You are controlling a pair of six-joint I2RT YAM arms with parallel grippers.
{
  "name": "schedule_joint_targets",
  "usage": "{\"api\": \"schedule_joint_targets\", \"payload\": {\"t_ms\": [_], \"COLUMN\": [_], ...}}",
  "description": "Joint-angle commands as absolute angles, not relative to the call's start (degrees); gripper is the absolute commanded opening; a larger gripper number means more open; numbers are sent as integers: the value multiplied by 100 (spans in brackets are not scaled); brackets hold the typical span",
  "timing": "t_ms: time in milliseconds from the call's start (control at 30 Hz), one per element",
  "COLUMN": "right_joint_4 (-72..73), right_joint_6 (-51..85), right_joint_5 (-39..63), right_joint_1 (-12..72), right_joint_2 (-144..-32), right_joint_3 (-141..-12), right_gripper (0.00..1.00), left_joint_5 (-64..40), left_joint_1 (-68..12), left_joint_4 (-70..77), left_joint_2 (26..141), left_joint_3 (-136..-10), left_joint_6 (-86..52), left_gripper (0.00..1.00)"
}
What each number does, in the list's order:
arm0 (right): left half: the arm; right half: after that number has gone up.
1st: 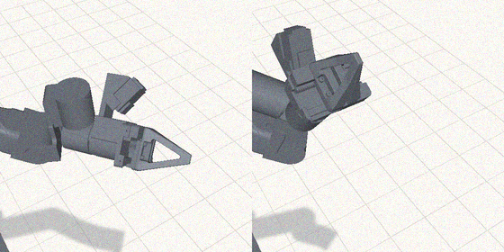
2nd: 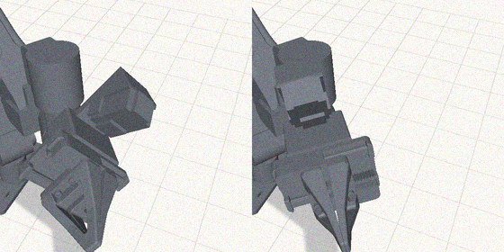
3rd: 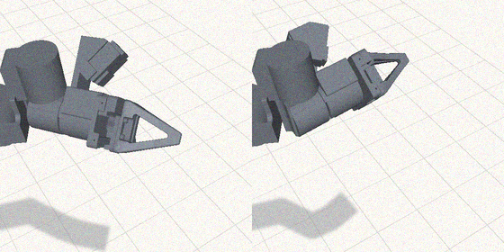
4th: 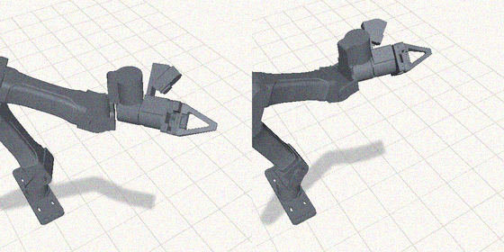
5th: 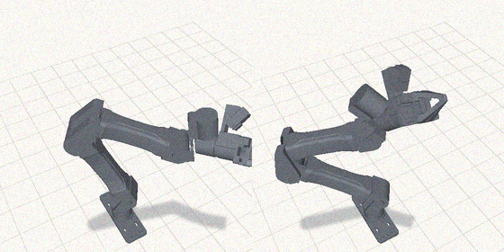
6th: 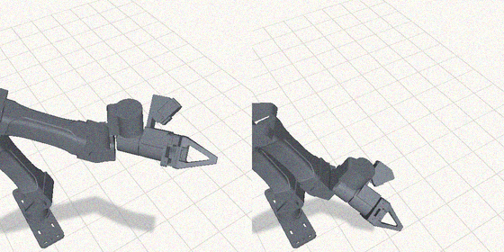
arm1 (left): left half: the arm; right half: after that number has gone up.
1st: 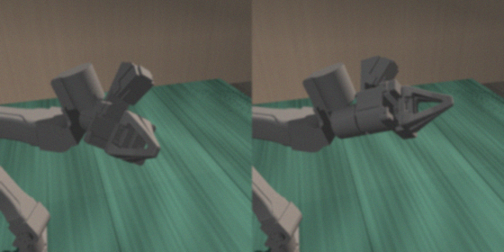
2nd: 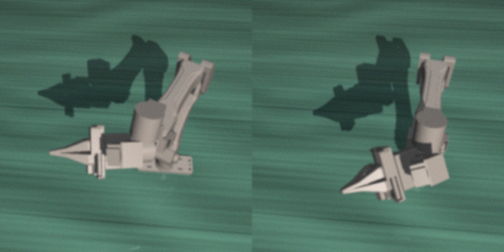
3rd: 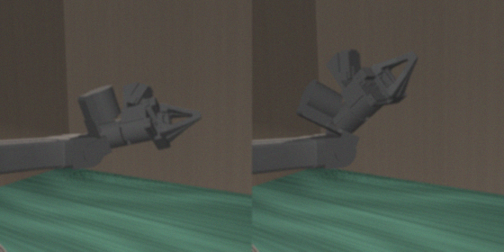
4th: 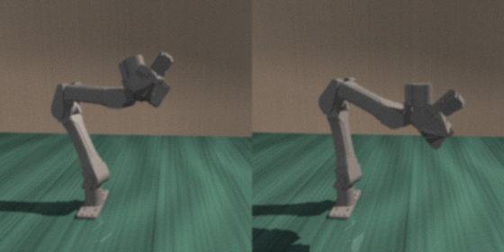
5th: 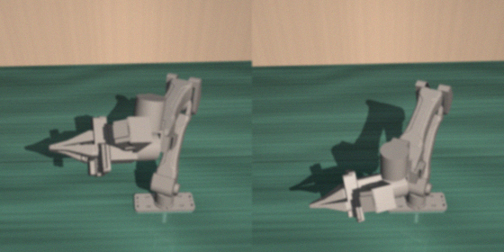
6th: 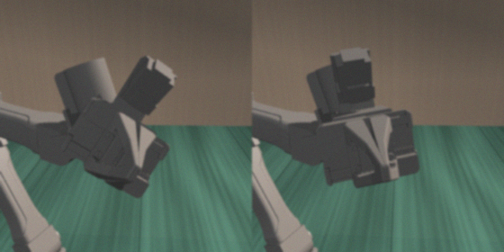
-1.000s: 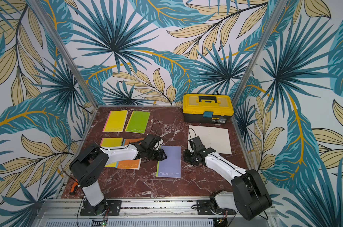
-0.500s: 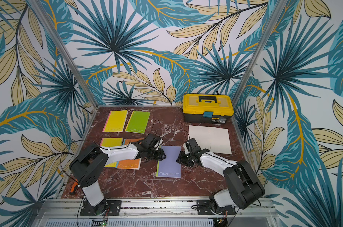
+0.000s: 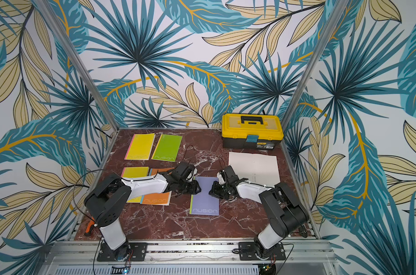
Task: Close the notebook
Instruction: Move the notebook to the center of the board.
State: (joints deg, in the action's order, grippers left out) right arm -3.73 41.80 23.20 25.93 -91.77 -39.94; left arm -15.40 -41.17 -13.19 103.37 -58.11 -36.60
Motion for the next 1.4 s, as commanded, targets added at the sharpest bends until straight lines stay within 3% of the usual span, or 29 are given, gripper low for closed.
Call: {"api": "schedule_joint_targets", "payload": {"t_ms": [0, 367, 700, 900, 1367], "right_joint_4": [-1133, -1856, -2128, -1999, -2597], "right_joint_6": [4100, 3736, 3729, 3883, 3586], "right_joint_5": [1427, 712, 723, 561, 703], "right_joint_1": [2612, 2836, 3186, 3191, 3289], "right_joint_2": [-9442, -9068, -8910, -8371, -7895], "right_joint_3": [-3901, -4031, -4116, -3739, -3867], "right_gripper": [14, 14, 14, 25, 26], "left_joint_5": [-1091, -784, -795, -824, -924], "left_joint_1": [-4073, -4085, -4172, -4255, -4530], "left_joint_4": [-2110, -2504, -2522, -2487, -2380], "left_joint_2": [10378, 9834, 9720, 9782, 9868], "left_joint_3": [-5685, -5470, -5352, -5396, -5395], "left_joint_6": [-3551, -3542, -3594, -3602, -3811], "left_gripper": [39, 39, 39, 39, 39]}}
